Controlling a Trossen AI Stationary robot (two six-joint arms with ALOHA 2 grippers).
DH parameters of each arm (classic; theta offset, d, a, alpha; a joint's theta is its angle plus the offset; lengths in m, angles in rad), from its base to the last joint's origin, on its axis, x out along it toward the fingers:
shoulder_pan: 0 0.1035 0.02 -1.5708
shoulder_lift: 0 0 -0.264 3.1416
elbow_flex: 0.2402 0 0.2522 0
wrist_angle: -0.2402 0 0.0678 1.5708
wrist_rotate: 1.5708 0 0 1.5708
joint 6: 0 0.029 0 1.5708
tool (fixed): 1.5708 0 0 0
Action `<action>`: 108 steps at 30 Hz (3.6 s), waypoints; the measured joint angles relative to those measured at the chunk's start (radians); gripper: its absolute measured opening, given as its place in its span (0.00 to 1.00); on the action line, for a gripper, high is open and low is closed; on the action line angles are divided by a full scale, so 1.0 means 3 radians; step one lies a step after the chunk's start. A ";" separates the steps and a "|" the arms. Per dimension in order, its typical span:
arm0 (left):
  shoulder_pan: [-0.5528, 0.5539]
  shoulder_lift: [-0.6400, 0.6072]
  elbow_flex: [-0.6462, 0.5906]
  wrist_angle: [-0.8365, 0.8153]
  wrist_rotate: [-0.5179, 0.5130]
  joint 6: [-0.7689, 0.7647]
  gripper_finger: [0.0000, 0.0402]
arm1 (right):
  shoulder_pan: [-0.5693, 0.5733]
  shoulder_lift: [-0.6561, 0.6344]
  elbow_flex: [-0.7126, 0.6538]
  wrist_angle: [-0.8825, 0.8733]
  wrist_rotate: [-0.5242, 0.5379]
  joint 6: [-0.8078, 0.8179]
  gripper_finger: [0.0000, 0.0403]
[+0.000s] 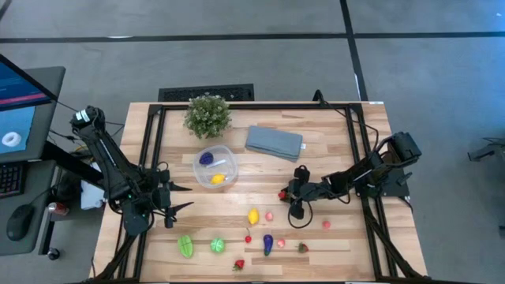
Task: Pick and placing Produce into tupperware
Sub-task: Put the top strawberry into the transparent bin
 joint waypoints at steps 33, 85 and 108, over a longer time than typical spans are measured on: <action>0.0000 0.0000 0.0000 0.0000 0.0000 -0.0001 0.48 | 0.0000 0.0008 -0.0004 0.0071 -0.0010 -0.0056 0.46; -0.0001 -0.0001 0.0000 -0.0060 0.0004 -0.0005 0.48 | -0.0696 -0.0037 0.0742 0.1045 -0.0543 -0.1578 0.48; 0.0000 -0.0001 0.0000 -0.0127 0.0036 -0.0005 0.48 | -0.0980 -0.0037 0.0866 0.1052 -0.0709 -0.1667 0.43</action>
